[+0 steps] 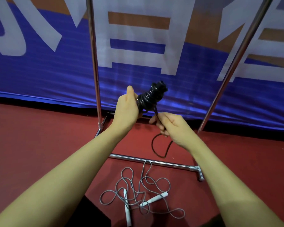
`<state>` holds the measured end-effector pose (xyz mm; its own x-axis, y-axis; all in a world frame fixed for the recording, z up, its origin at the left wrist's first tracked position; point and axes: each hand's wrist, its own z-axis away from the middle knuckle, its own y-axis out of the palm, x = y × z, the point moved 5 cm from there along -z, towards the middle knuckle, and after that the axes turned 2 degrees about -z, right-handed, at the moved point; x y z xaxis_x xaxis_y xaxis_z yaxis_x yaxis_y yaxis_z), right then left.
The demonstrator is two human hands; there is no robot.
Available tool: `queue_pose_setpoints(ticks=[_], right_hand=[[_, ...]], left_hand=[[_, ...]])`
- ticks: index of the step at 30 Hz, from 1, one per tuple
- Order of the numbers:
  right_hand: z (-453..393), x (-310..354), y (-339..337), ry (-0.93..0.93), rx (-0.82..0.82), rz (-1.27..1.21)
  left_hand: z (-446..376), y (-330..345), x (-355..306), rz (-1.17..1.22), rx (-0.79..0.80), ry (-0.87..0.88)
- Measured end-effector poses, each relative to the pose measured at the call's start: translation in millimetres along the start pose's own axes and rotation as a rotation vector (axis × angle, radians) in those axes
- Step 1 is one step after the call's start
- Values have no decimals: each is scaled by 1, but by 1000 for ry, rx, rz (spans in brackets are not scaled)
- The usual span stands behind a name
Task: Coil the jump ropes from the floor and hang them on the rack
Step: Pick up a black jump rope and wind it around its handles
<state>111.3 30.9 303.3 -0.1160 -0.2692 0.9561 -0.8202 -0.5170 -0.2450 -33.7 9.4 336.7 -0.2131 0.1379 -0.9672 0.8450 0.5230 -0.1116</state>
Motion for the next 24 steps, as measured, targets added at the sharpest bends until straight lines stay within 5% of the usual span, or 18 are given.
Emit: queue_pose_setpoints(ticks=[7,16,24], right_hand=[[4,6,21,-79,140,376],[7,5,37,-57,237,311],[7,12,25,-170,203,529]], left_hand=[[-11,-5,15,-438,-61,9],[-18,-8,33,-867,-95,-18],[-13,3,36,-1077,45,255]])
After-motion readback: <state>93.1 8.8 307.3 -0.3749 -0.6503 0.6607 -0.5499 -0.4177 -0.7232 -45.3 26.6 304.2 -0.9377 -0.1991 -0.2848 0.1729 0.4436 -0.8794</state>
